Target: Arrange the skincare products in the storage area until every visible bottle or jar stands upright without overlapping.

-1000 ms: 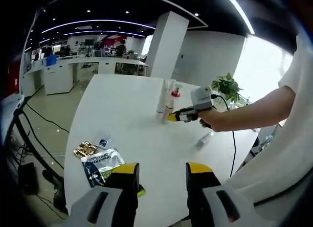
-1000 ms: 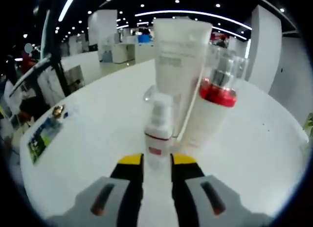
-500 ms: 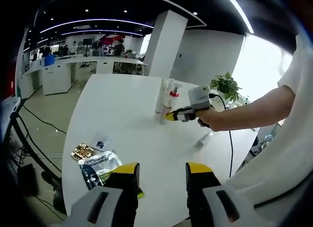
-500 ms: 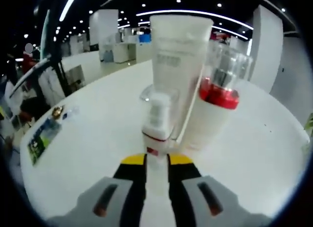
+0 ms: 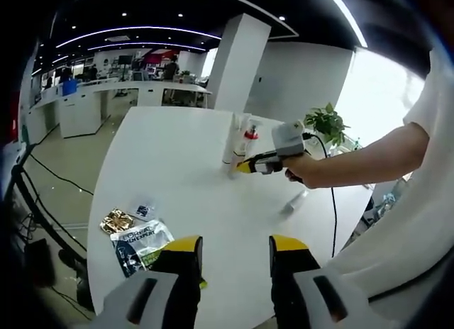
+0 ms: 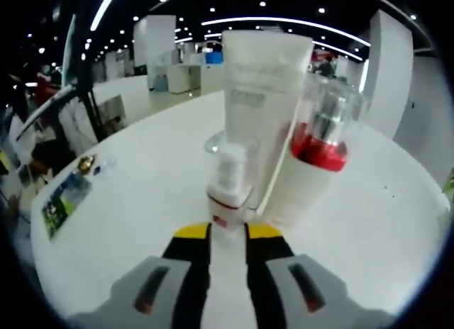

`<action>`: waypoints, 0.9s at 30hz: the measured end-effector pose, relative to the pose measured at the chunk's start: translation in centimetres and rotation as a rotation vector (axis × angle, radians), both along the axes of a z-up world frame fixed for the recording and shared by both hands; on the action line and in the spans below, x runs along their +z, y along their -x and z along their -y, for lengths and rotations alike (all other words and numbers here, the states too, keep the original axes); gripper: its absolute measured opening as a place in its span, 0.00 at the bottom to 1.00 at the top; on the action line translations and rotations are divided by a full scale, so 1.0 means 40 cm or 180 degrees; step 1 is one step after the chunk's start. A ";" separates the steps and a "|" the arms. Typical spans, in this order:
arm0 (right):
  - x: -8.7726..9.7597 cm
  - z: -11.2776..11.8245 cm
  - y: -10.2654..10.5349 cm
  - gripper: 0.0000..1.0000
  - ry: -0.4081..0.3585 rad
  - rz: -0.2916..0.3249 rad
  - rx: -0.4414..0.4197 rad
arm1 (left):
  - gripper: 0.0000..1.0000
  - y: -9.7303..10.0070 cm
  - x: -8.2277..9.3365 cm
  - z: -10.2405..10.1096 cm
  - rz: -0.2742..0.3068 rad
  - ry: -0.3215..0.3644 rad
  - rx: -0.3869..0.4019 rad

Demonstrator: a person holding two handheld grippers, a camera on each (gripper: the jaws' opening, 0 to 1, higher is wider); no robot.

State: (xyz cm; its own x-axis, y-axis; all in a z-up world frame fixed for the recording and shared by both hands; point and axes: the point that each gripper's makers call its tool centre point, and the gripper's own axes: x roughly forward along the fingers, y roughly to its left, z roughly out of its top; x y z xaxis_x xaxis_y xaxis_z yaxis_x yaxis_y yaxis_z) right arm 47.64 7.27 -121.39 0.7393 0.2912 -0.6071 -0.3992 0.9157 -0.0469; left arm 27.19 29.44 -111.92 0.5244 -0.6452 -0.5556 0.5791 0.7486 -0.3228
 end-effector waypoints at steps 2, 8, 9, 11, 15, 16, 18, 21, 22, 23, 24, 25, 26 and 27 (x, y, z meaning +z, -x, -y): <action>0.007 0.005 0.008 0.17 -0.0006 0.0003 0.0004 | 0.38 -0.001 0.001 0.010 0.0011 0.0011 -0.0029; 0.016 0.017 0.056 0.20 -0.0045 -0.0048 0.0011 | 0.38 -0.005 0.006 0.046 0.0057 0.0112 -0.0093; 0.019 0.017 0.064 0.21 -0.0084 -0.0060 0.0003 | 0.38 -0.004 0.005 0.052 0.0059 0.0127 -0.0108; 0.048 0.015 0.092 0.23 -0.0291 0.0011 -0.0029 | 0.38 -0.002 0.002 0.065 0.0059 0.0147 -0.0149; 0.071 0.022 0.126 0.28 -0.0467 -0.0007 -0.0079 | 0.38 -0.001 0.001 0.096 0.0062 0.0226 -0.0232; 0.083 0.027 0.136 0.29 -0.0571 0.0006 -0.0123 | 0.38 -0.001 -0.001 0.107 0.0060 0.0248 -0.0265; 0.104 0.042 0.159 0.32 -0.0652 0.0003 -0.0154 | 0.38 -0.001 -0.006 0.124 0.0032 0.0275 -0.0325; 0.134 0.052 0.189 0.33 -0.0817 0.0052 -0.0172 | 0.39 0.000 -0.007 0.158 0.0024 0.0319 -0.0471; 0.141 0.051 0.199 0.35 -0.0914 0.0037 -0.0178 | 0.39 -0.003 -0.008 0.177 0.0029 0.0340 -0.0550; 0.146 0.060 0.211 0.36 -0.0920 0.0047 -0.0166 | 0.39 -0.005 -0.010 0.186 0.0021 0.0346 -0.0585; 0.148 0.065 0.220 0.37 -0.0920 0.0043 -0.0151 | 0.39 -0.009 -0.011 0.200 0.0014 0.0359 -0.0634; 0.149 0.069 0.230 0.39 -0.0930 0.0031 -0.0143 | 0.39 -0.011 -0.011 0.209 0.0010 0.0370 -0.0665; 0.150 0.072 0.235 0.40 -0.0934 0.0026 -0.0139 | 0.39 -0.013 -0.011 0.212 0.0012 0.0376 -0.0678; 0.152 0.077 0.251 0.41 -0.0935 0.0004 -0.0113 | 0.39 -0.015 -0.008 0.224 0.0019 0.0394 -0.0724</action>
State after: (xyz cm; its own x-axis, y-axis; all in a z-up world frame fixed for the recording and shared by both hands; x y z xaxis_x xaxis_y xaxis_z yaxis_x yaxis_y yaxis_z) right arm 37.60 4.20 -115.30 0.7529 0.4283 -0.4997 -0.3668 0.9035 0.2216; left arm 27.80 20.47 -112.24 0.3609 -0.8099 -0.4625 0.7302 0.5539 -0.4000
